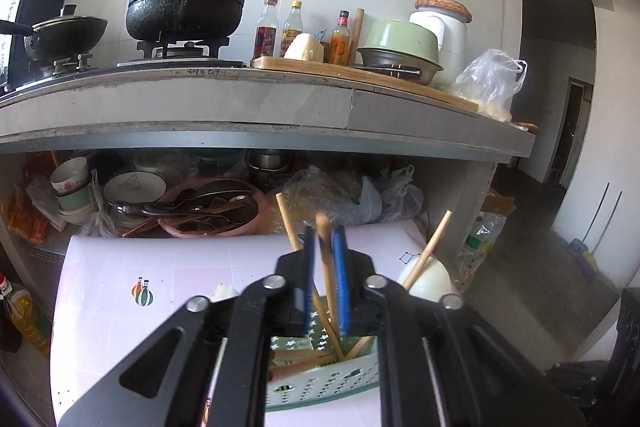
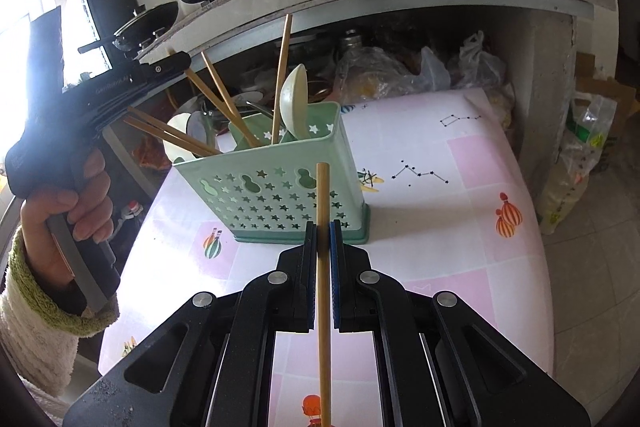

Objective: Organize utensils
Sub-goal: 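Lift both chopsticks over the green holder and open the left gripper while the right carries its chopstick, then lower the held chopstick into the green holder and open the right gripper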

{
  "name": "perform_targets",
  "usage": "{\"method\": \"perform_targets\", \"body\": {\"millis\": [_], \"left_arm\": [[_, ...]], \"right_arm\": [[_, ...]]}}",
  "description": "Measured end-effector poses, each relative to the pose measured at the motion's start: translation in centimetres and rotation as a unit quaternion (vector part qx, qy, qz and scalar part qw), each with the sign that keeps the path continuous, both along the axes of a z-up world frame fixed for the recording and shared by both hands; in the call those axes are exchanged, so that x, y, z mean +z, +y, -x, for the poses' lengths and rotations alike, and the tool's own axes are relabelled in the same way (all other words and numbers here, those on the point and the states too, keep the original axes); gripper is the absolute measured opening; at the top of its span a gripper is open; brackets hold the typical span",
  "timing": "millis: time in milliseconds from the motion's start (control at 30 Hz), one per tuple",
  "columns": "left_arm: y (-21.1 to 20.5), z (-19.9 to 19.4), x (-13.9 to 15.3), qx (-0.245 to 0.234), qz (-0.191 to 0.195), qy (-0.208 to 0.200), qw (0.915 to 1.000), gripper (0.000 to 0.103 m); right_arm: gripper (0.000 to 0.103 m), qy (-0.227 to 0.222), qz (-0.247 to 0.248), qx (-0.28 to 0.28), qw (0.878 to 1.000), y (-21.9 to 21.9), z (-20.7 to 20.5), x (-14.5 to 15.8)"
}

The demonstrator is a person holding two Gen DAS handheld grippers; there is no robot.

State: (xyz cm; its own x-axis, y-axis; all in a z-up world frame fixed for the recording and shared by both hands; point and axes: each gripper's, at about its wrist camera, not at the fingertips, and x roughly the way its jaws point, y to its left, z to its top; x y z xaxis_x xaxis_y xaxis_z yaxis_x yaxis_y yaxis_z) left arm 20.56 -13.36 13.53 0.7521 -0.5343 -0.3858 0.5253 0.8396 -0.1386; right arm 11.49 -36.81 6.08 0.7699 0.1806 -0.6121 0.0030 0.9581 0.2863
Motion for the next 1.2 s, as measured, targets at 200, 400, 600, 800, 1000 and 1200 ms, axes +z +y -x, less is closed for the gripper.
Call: {"method": "perform_targets", "body": {"millis": [200,400,600,800,1000,1200], "left_arm": [[1.6,1.5,0.5,0.007,0.019,-0.008,0.9998,0.042],[4.5,4.4,1.7,0.008,0.041,-0.024,0.9988,0.068],[7.8,7.1,1.6,0.026,0.047,-0.031,0.9981,0.083],[10.2,8.6,-0.1,0.065,0.027,-0.024,0.9973,0.091],[11.0,9.3,-2.9,0.083,0.019,0.012,0.9963,0.096],[10.4,10.1,-4.5,0.083,-0.002,0.024,0.9962,0.097]], "right_arm": [[0.004,-0.015,-0.001,0.002,1.0,-0.1,0.1,1.5],[0.004,-0.066,0.0,0.022,0.998,0.1,-0.8,5.8],[0.004,-0.13,0.008,0.059,0.99,1.5,-3.1,10.9],[0.004,-0.189,0.042,0.08,0.978,2.6,-5.5,15.5],[0.004,-0.206,0.064,0.084,0.973,3.4,-8.0,17.0],[0.004,-0.211,0.074,0.089,0.971,4.2,-9.6,16.7]]}}
